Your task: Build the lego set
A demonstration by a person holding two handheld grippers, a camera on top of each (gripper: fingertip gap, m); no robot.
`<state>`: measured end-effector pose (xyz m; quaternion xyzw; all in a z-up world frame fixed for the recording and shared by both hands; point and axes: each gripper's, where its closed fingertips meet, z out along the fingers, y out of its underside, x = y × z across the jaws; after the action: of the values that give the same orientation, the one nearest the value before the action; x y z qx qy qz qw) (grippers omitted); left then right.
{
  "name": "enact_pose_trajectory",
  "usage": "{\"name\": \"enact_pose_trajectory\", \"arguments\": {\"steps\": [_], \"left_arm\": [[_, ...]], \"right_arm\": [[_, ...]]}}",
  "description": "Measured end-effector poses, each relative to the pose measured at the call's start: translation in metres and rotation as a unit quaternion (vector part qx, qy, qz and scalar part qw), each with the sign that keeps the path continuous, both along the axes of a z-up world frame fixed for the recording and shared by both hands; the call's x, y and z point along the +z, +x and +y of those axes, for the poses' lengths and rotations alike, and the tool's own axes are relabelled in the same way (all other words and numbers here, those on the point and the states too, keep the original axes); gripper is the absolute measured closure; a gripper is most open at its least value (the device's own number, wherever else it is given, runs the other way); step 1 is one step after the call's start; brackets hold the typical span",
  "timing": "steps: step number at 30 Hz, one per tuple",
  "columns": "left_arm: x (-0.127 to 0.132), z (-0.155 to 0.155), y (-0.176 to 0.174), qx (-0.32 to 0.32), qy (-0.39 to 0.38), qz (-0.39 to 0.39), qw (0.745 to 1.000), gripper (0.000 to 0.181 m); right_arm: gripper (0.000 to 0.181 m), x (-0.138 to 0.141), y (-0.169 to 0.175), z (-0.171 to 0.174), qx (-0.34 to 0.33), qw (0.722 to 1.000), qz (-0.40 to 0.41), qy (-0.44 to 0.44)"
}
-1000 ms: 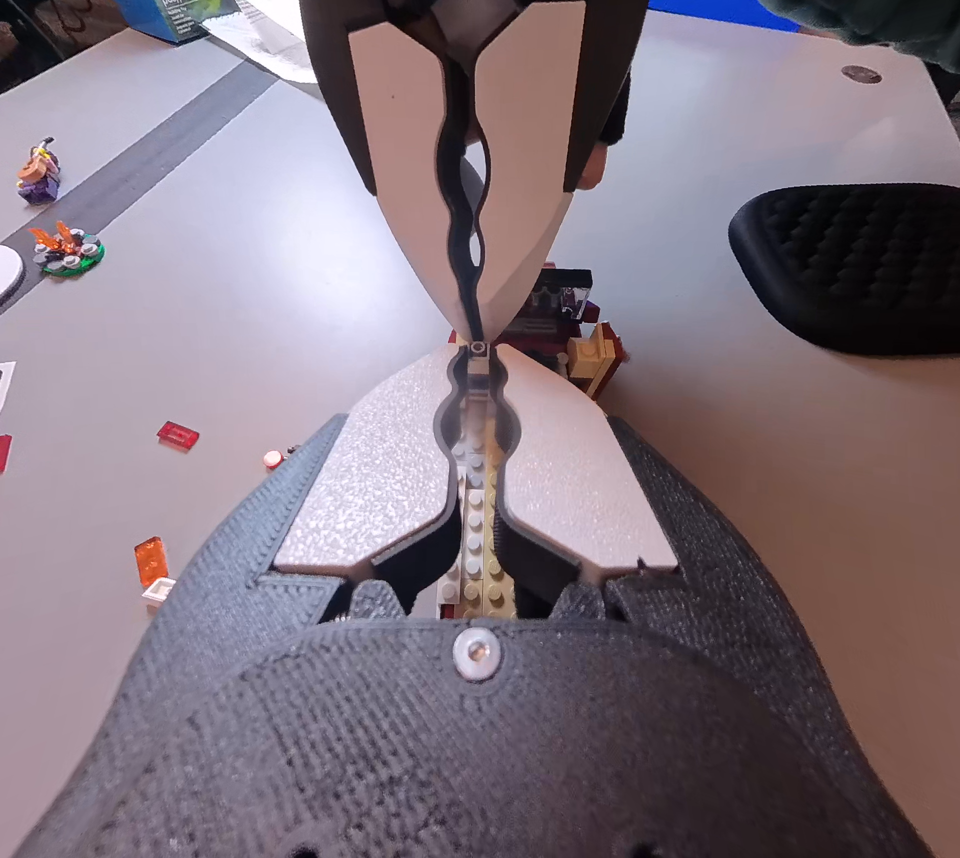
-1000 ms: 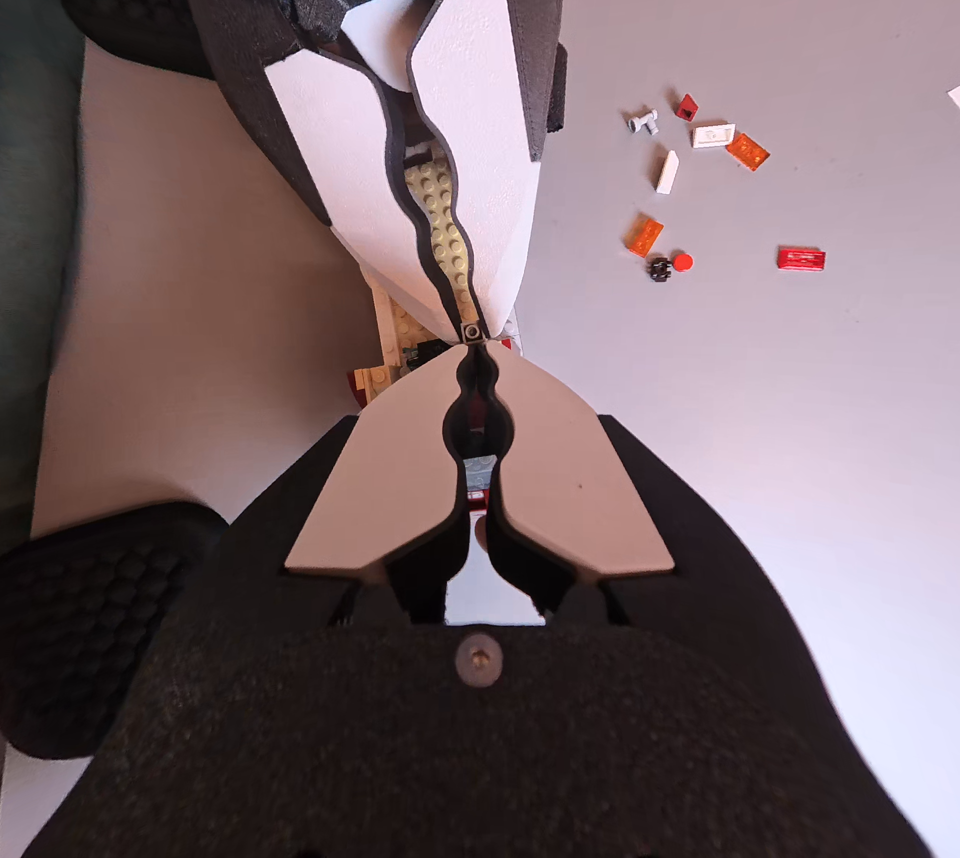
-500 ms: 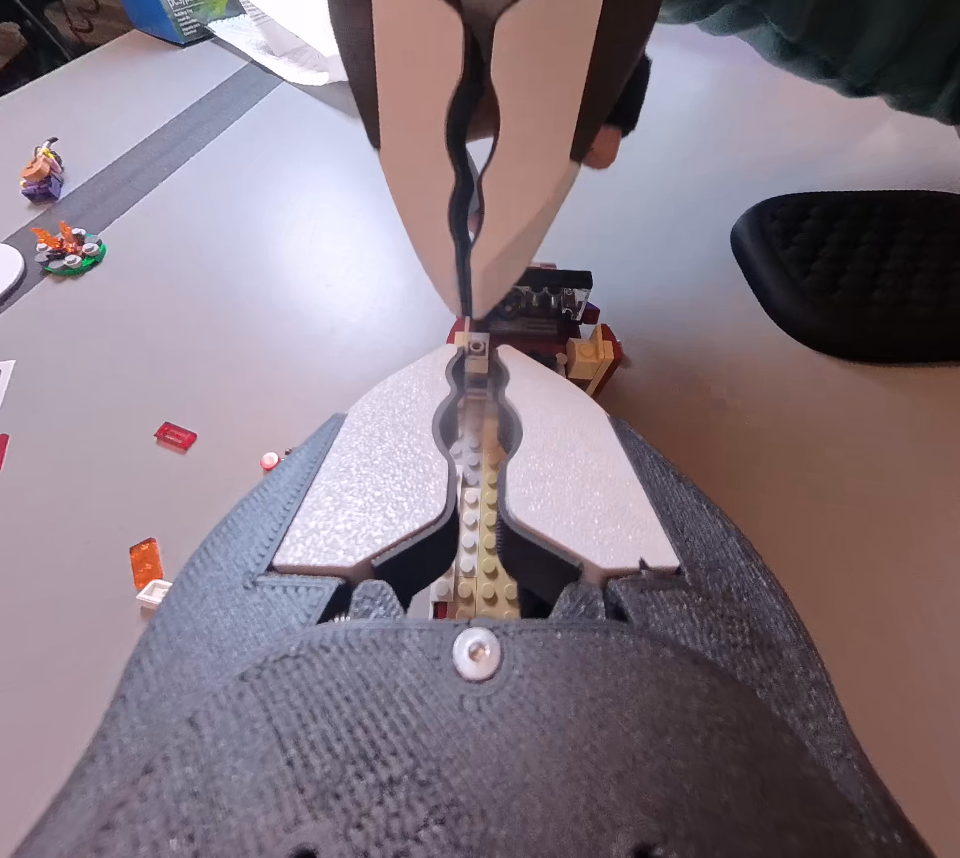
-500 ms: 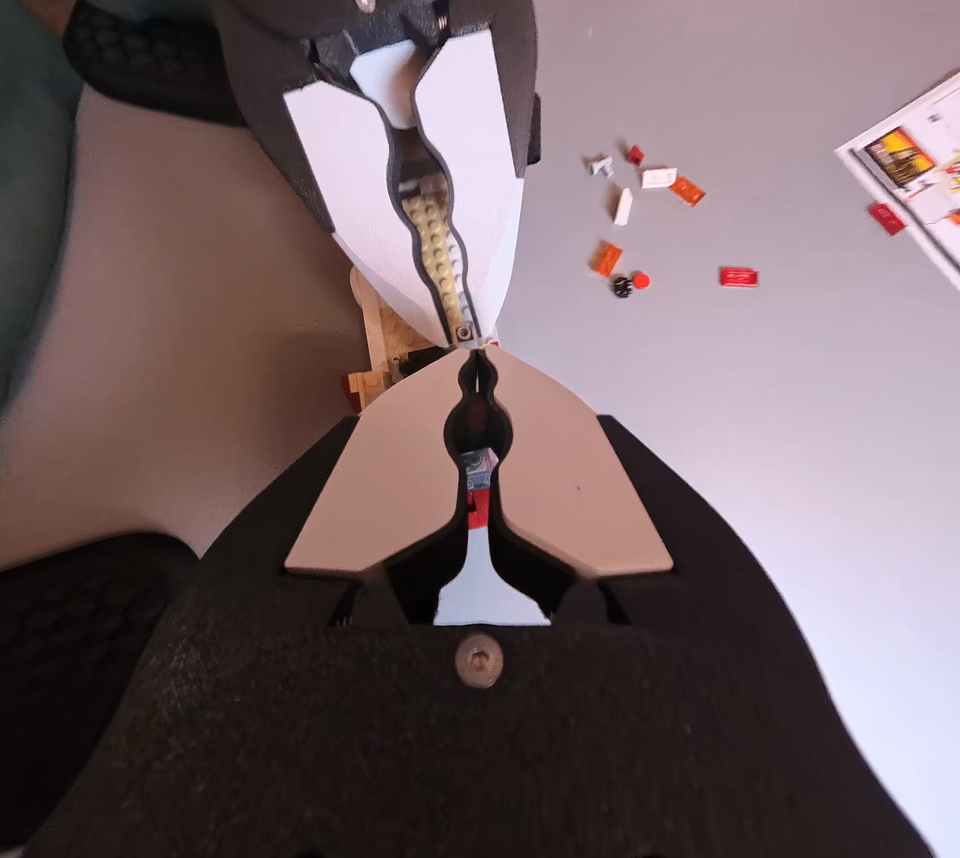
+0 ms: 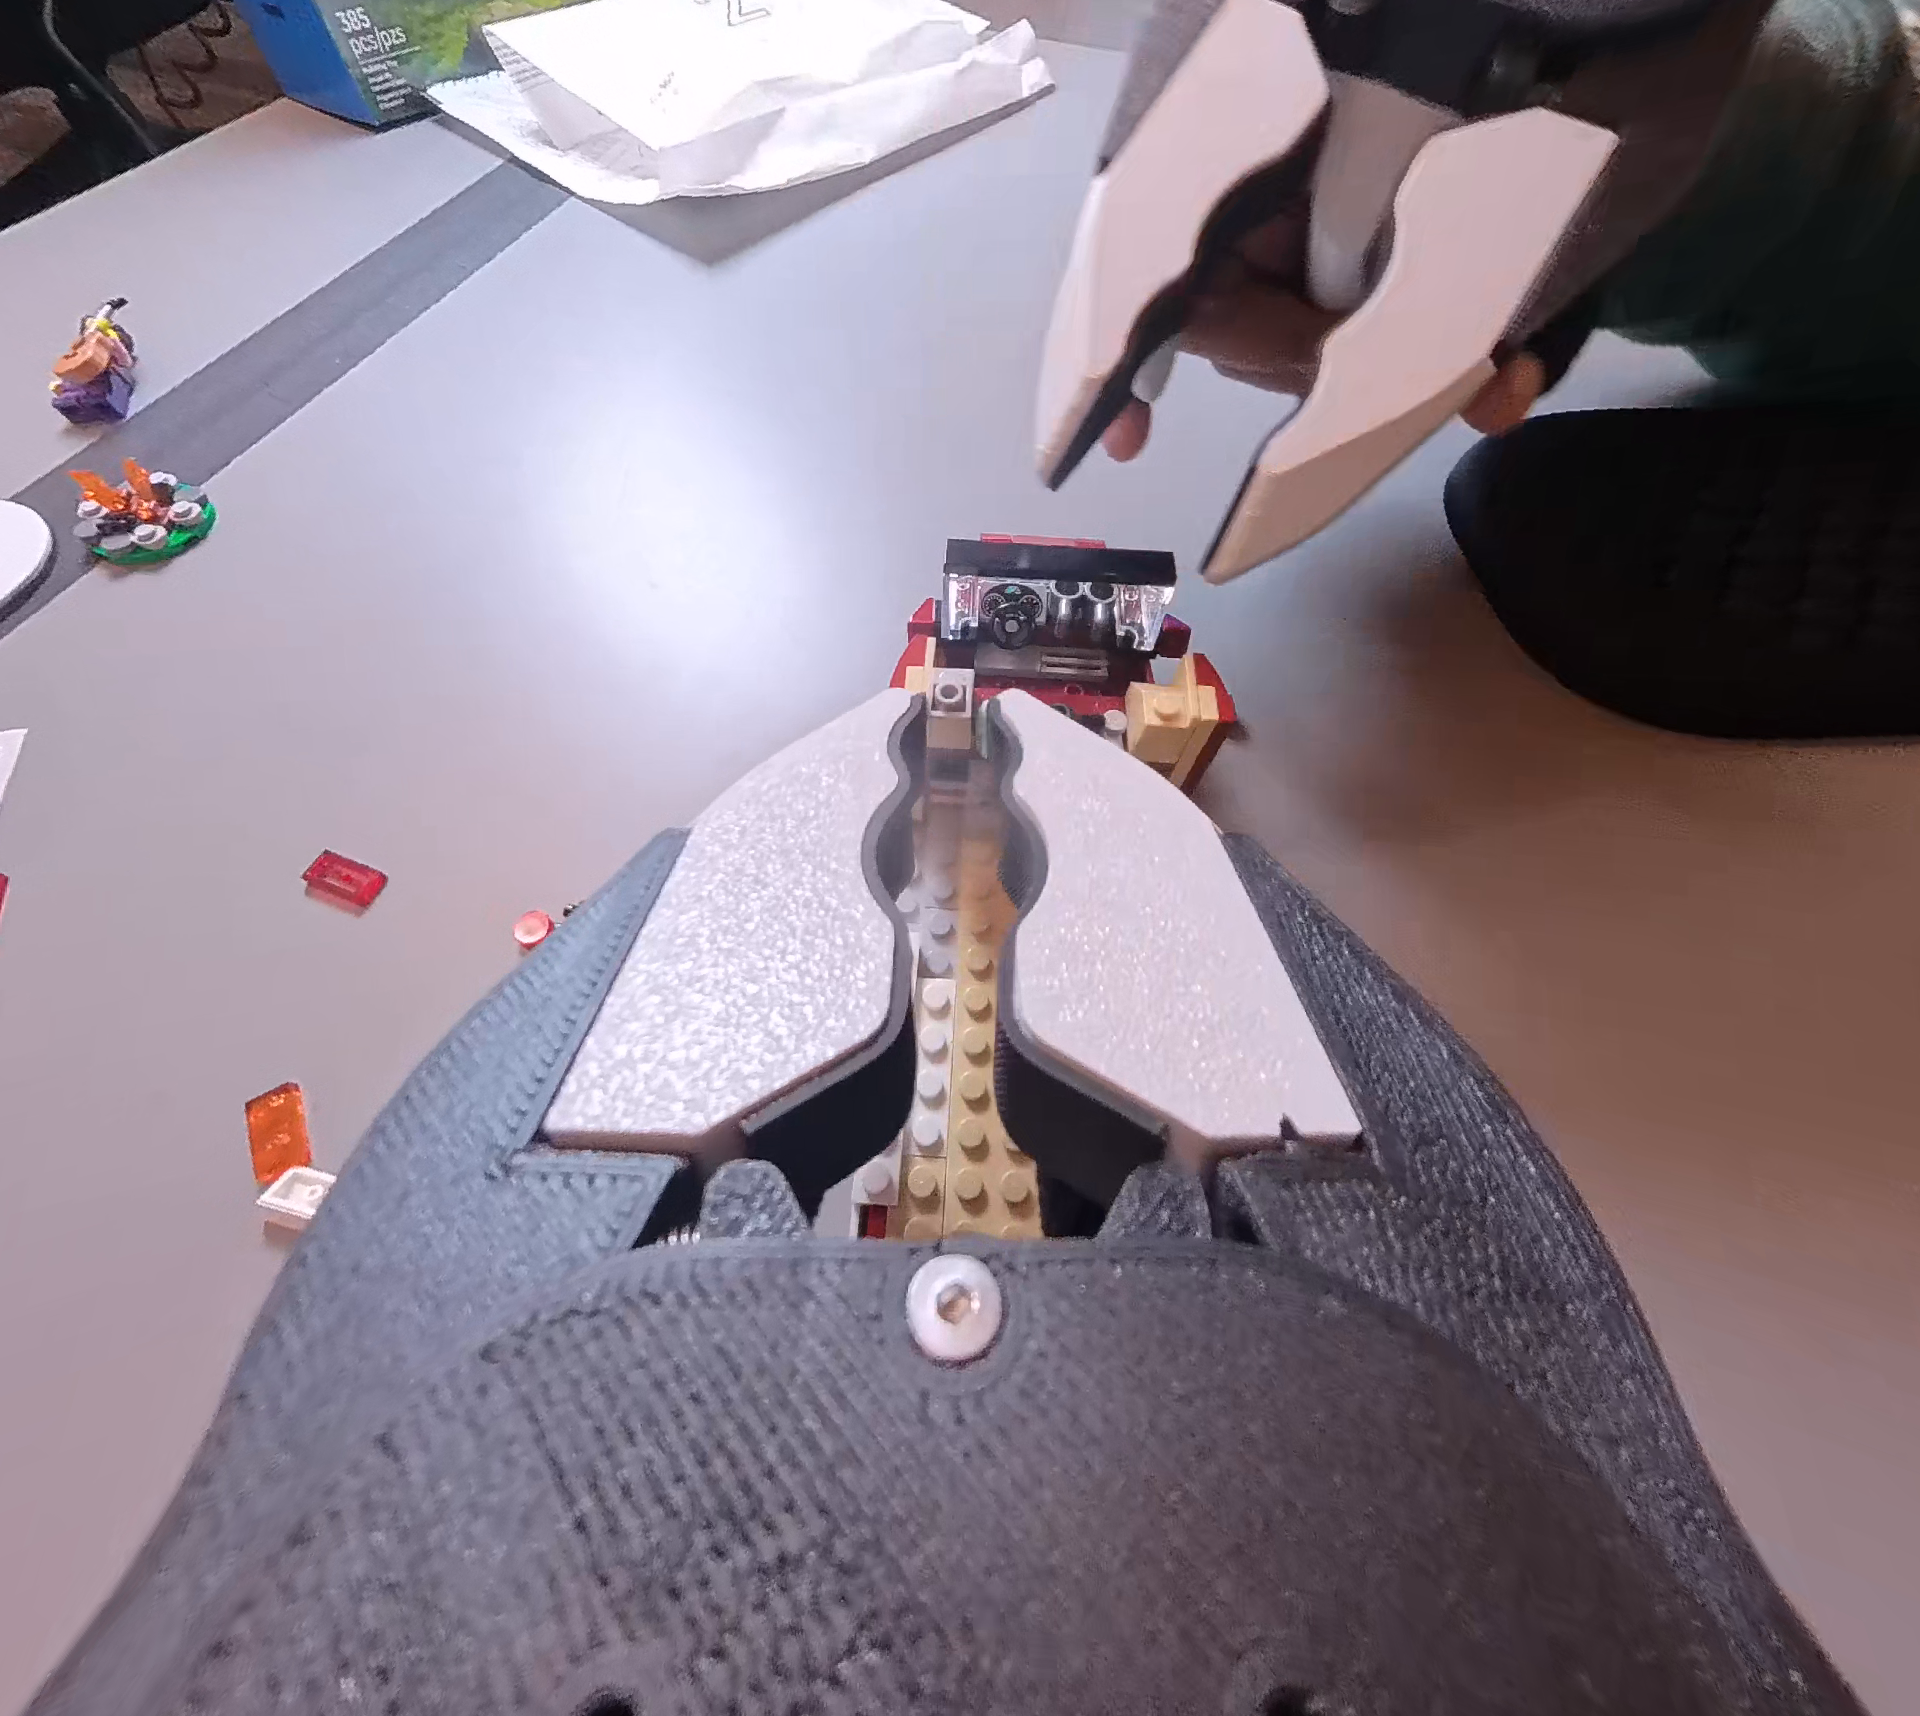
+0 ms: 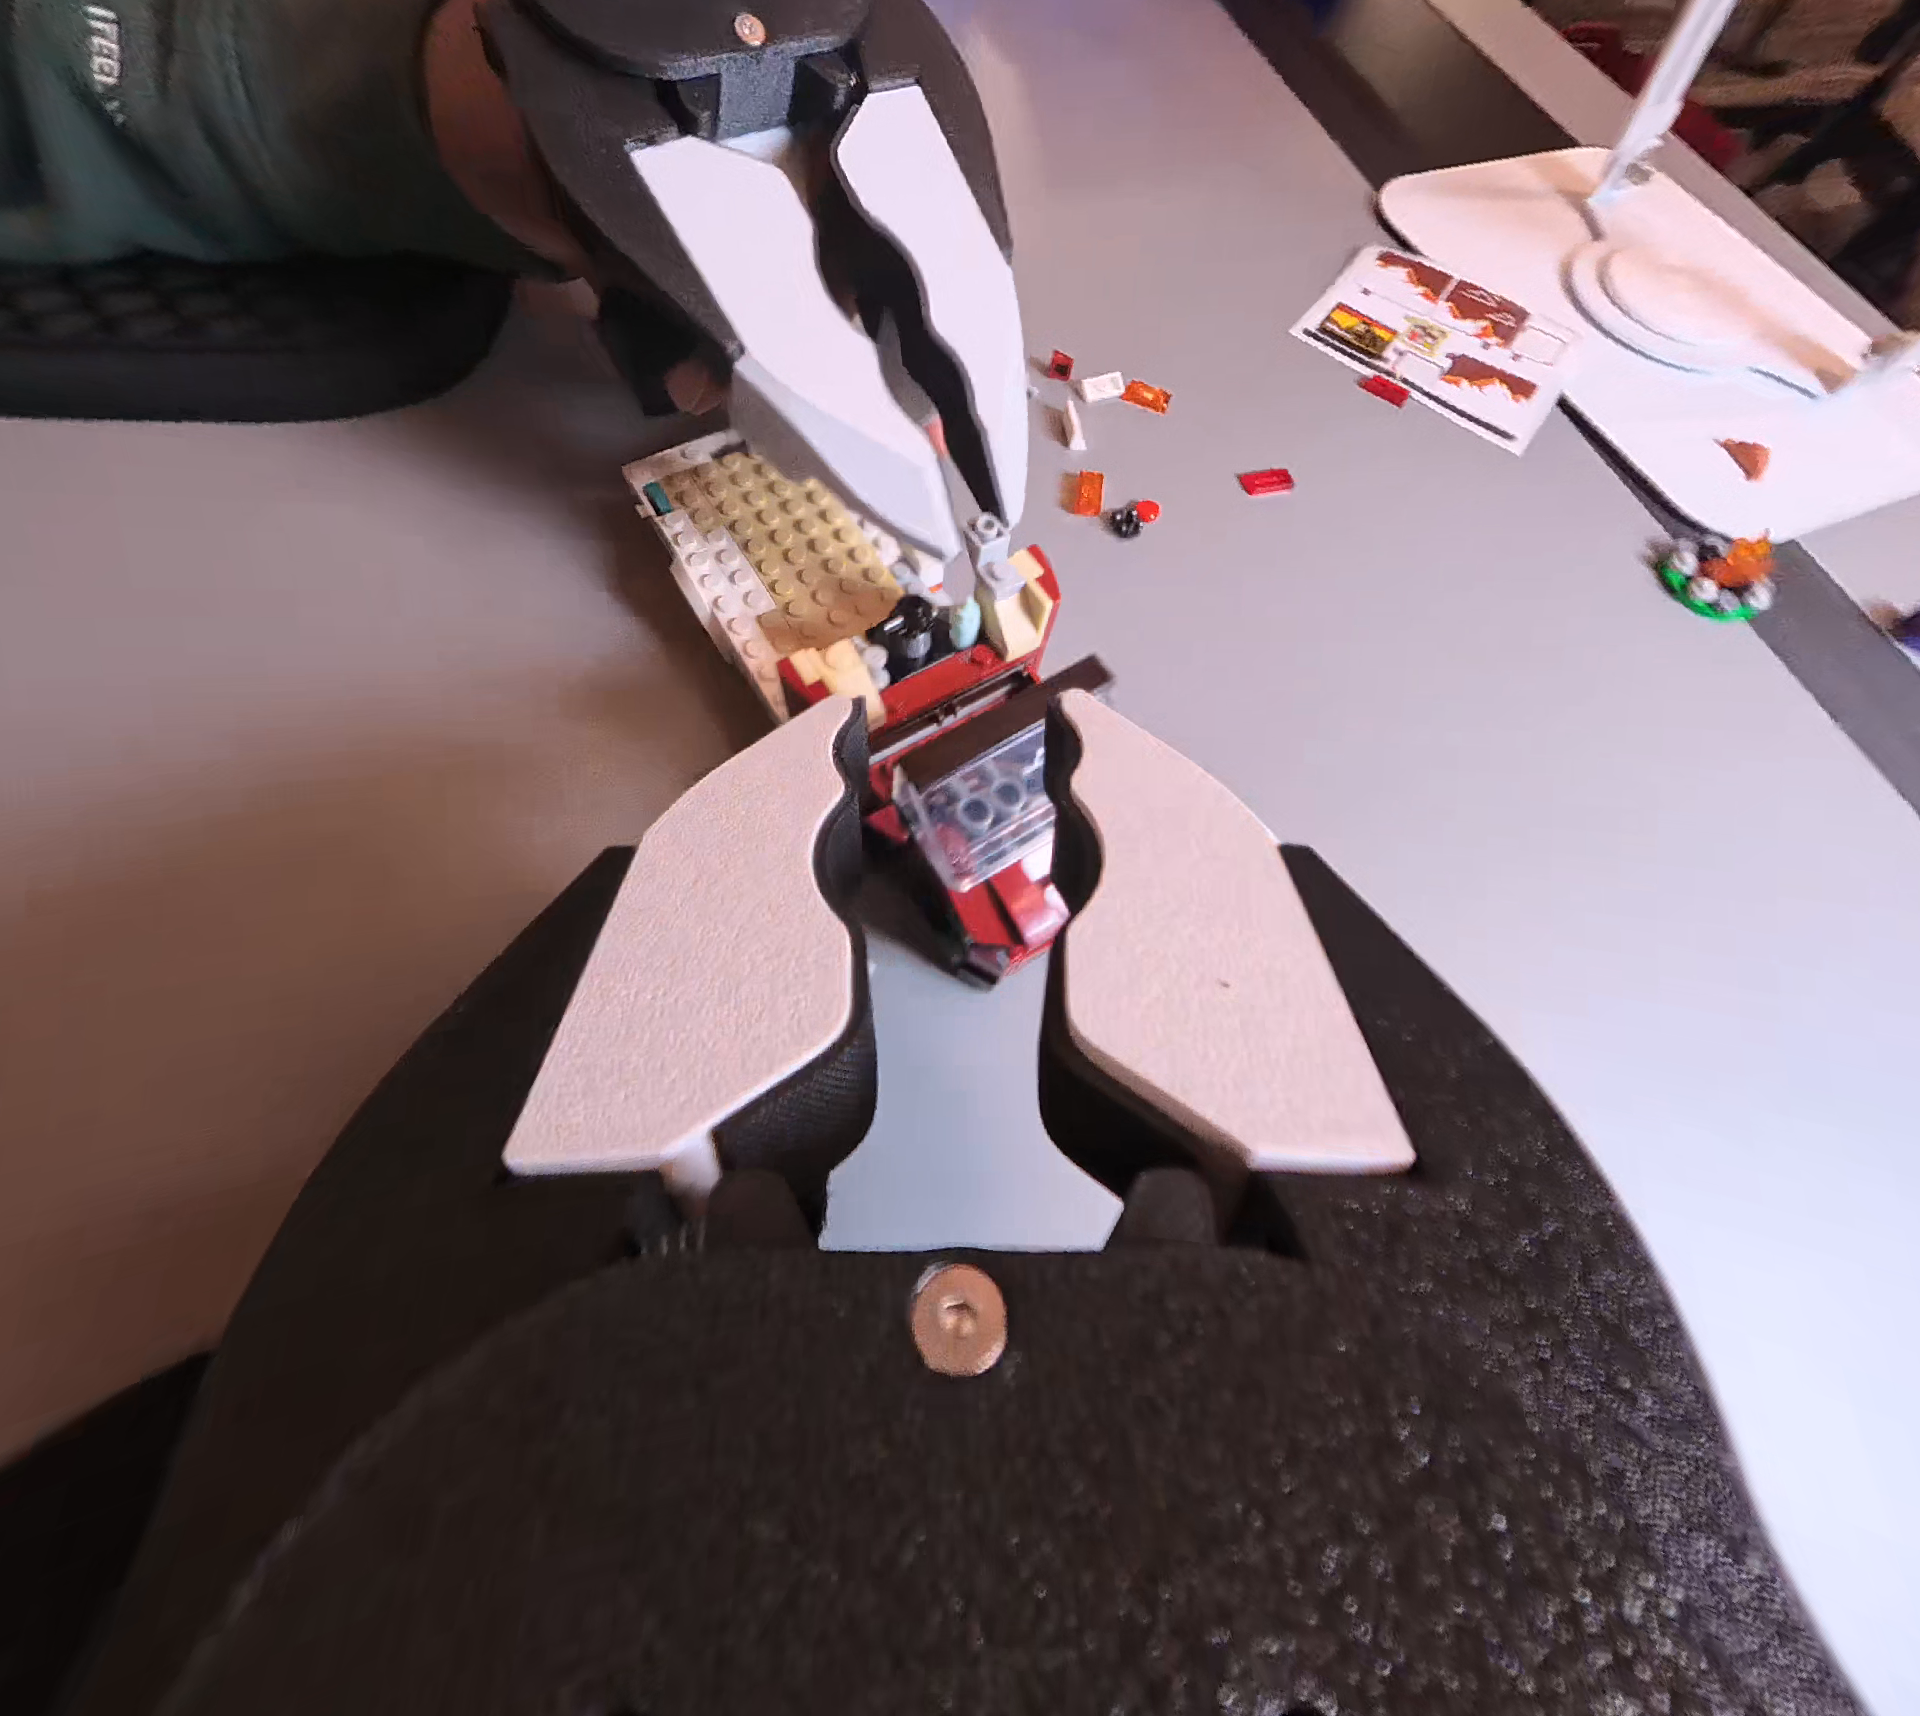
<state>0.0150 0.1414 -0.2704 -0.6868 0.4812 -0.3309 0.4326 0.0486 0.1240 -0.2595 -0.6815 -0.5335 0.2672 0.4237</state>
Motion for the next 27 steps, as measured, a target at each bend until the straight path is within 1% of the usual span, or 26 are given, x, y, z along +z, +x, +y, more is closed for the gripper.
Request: {"name": "enact_pose_trajectory", "arguments": {"steps": [1, 4, 8, 10, 11, 13, 16, 21, 27], "left_arm": [[0.0, 0.001, 0.0, 0.003, 0.003, 0.001, 1.0, 0.173], [0.0, 0.001, 0.001, -0.002, 0.009, 0.003, 1.0, 0.173], [-0.001, 0.001, 0.003, -0.023, 0.013, 0.013, 1.0, 0.173], [-0.001, 0.001, 0.003, -0.035, 0.01, 0.015, 0.999, 0.173], [-0.001, 0.001, 0.004, -0.042, 0.008, 0.017, 0.999, 0.173], [-0.001, 0.001, 0.005, -0.054, 0.01, 0.02, 0.998, 0.173], [-0.001, 0.002, 0.008, -0.068, 0.013, 0.018, 0.997, 0.173], [0.0, 0.005, 0.009, -0.094, 0.019, 0.007, 0.995, 0.173], [0.001, 0.01, 0.006, -0.087, 0.024, -0.005, 0.996, 0.165]], "right_arm": [[0.148, -0.002, 0.003, -0.004, -0.016, 1.0, 0.007, 0.003], [0.145, -0.012, 0.012, -0.011, -0.058, 0.998, 0.002, 0.013], [0.144, -0.013, 0.018, -0.012, -0.077, 0.997, 0.005, 0.013], [0.149, -0.007, 0.017, -0.008, -0.08, 0.997, 0.019, 0.011], [0.155, -0.003, 0.015, -0.006, -0.079, 0.996, 0.026, 0.009], [0.159, 0.004, 0.011, 0.0, -0.081, 0.996, 0.037, 0.009], [0.162, 0.005, 0.008, 0.011, -0.089, 0.995, 0.021, 0.024], [0.152, -0.005, 0.01, 0.01, -0.089, 0.995, 0.0, 0.032], [0.138, -0.006, 0.014, 0.002, -0.078, 0.996, 0.015, 0.025]]}}
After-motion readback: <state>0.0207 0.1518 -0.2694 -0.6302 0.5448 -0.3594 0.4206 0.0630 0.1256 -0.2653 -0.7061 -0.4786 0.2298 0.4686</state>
